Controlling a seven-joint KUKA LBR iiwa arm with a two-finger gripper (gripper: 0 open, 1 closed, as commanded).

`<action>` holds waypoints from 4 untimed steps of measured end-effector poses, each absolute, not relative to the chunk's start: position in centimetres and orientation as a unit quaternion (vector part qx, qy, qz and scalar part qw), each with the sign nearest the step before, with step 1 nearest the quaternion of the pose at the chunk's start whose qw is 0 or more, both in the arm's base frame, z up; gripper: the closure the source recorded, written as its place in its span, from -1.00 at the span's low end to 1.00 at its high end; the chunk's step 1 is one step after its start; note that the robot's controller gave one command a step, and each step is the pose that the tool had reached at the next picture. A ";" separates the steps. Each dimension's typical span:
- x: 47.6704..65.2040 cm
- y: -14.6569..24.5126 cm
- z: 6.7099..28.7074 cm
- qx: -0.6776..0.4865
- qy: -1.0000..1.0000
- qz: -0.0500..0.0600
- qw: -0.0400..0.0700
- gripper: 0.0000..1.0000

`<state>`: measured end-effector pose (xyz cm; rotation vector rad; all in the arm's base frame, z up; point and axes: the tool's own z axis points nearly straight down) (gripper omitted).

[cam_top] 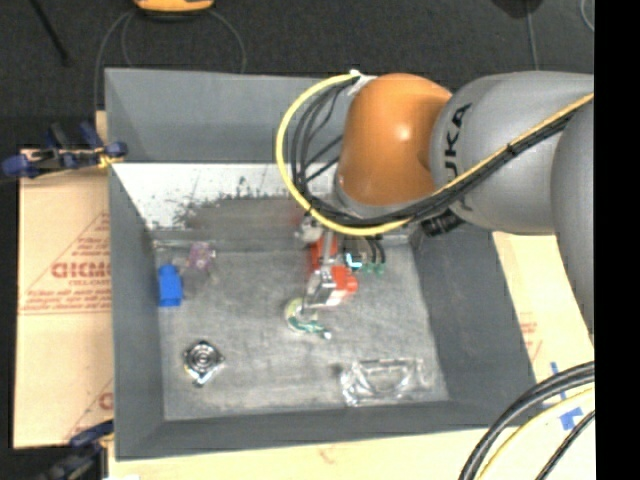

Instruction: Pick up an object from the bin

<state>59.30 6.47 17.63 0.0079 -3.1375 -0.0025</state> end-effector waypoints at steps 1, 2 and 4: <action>59.4 6.5 18.1 0.002 -1.000 -0.001 -0.001 1.00; 59.4 6.5 18.1 0.001 -1.000 -0.002 -0.001 -1.00; 58.7 -0.6 8.6 0.096 -0.995 0.002 -0.015 -1.00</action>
Offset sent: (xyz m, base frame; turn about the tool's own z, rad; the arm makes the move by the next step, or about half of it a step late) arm 0.0000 0.0000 0.0000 0.0000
